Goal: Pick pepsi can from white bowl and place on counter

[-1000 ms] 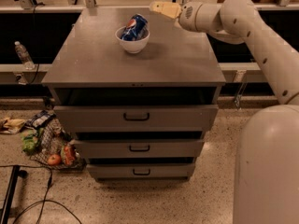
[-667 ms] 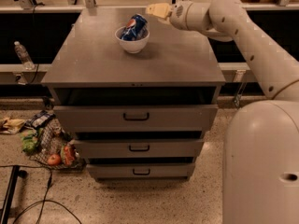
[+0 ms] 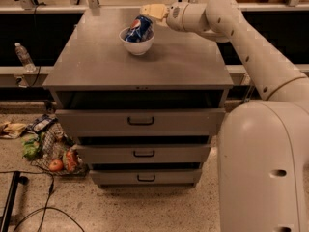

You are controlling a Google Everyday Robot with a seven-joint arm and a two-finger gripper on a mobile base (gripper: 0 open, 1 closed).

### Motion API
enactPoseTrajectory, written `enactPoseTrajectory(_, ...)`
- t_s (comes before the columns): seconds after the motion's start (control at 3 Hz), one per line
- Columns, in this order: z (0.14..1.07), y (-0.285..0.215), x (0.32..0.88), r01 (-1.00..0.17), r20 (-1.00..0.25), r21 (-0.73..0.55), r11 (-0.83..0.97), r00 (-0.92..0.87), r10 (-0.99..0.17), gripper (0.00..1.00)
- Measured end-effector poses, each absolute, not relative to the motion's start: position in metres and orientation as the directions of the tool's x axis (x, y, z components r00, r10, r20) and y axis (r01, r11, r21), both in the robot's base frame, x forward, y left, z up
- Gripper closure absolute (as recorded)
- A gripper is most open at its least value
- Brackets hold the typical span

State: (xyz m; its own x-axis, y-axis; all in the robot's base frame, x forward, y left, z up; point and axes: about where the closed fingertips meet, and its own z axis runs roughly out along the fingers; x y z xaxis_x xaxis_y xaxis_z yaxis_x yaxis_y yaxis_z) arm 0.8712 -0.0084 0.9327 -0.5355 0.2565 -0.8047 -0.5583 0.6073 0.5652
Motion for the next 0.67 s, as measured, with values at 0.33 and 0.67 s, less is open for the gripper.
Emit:
enactPoseTrajectory(0.33,0.9253,-0.0008,0.8699,-0.565,-0.794,0.582,0.584,-0.55,0.259,0.25)
enactPoseTrajectory(0.67,0.9228,-0.0004,0.8682,-0.567,-0.791,0.587,0.577,-0.552,0.262,0.25)
